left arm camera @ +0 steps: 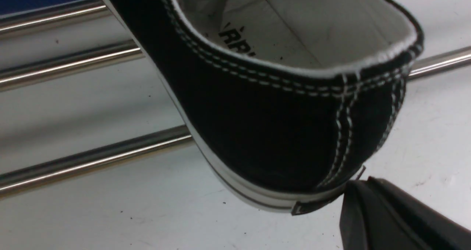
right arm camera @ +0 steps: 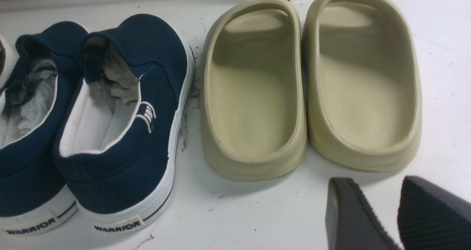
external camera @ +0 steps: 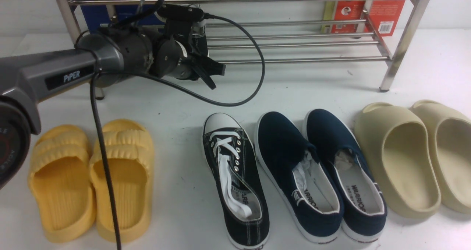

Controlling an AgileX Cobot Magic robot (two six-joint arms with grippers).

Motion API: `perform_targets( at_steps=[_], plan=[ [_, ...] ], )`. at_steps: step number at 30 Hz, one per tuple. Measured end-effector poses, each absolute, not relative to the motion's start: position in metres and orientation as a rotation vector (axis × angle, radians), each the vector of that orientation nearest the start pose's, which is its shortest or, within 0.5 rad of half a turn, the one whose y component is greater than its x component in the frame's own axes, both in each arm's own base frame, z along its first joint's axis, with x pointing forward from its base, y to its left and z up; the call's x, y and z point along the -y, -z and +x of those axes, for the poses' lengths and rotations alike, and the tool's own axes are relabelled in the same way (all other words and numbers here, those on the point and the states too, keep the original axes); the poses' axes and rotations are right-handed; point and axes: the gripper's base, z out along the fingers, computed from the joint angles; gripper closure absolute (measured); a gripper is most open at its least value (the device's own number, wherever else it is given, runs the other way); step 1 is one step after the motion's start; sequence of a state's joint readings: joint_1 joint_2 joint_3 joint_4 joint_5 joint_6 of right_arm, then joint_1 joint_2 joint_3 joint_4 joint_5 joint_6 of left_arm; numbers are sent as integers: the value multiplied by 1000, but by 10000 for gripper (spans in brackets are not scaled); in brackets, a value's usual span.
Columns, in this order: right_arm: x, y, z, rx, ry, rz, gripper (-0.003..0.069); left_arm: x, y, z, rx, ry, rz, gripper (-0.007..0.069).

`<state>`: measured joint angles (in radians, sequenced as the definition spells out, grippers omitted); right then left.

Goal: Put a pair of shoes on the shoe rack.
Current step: Use the left arm to put a shoe into the shoe rack, then use the left arm to grab the shoe closest to it

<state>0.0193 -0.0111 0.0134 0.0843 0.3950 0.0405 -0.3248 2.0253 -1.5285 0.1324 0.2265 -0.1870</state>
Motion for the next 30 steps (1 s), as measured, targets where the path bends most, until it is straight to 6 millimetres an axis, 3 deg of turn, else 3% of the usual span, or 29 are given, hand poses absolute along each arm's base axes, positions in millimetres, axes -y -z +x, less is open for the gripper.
perform_targets(
  at_steps=[9, 17, 19, 25, 30],
  plan=[
    [-4, -174, 52, -1880, -125, 71, 419, 146, -226, 444, -2245, 176, 255, 638],
    [-4, -174, 52, -1880, -125, 71, 419, 142, -268, 421, -2297, 235, 177, 638],
    [-4, -174, 52, -1880, -125, 71, 419, 139, -287, 405, -2338, 257, 153, 638],
    [-4, -174, 52, -1880, -125, 71, 419, 130, -308, 359, -2422, 332, 106, 638],
    [-4, -174, 52, -1880, -125, 71, 419, 144, -304, 285, -2477, 418, 204, 638]
  ],
)
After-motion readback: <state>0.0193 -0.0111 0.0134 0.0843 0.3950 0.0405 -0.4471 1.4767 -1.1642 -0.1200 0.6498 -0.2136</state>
